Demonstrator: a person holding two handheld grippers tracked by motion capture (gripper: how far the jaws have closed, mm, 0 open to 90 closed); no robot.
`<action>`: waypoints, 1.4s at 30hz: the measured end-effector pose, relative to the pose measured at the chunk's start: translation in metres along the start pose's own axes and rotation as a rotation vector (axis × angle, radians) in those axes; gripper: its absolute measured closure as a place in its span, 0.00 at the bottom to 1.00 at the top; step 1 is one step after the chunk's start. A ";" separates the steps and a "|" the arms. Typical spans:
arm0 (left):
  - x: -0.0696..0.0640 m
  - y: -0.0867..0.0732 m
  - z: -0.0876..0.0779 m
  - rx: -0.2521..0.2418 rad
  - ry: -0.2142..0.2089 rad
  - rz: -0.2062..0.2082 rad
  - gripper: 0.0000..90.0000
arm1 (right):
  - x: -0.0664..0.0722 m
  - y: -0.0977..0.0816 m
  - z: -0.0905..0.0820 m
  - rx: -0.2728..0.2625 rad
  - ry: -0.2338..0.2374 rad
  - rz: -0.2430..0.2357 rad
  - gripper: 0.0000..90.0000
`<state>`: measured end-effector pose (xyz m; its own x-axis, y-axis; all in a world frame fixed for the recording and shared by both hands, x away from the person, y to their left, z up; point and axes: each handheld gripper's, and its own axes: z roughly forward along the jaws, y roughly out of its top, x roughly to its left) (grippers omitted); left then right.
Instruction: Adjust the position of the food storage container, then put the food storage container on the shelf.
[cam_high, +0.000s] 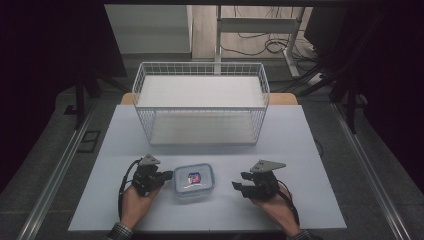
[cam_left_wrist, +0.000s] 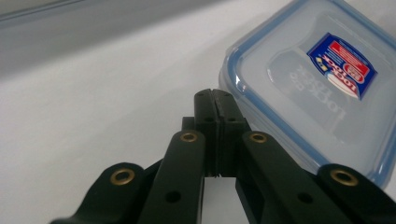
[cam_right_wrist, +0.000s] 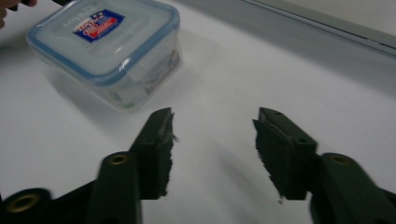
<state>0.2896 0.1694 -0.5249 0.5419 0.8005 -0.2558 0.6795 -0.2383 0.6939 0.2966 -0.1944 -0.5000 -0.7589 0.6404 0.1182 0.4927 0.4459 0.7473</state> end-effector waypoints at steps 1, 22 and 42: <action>-0.001 0.001 0.002 -0.002 -0.004 -0.002 1.00 | -0.001 0.002 0.002 0.004 0.005 0.002 0.63; -0.026 0.003 0.009 0.047 -0.053 0.050 1.00 | 0.004 0.016 0.027 0.083 0.028 -0.015 0.98; -0.010 -0.003 -0.006 -0.024 -0.026 0.053 0.27 | -0.004 0.008 0.003 0.033 0.015 0.021 0.41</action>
<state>0.2797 0.1656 -0.5202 0.5895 0.7726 -0.2358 0.6376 -0.2659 0.7230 0.3047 -0.1919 -0.4965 -0.7542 0.6406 0.1441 0.5226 0.4527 0.7225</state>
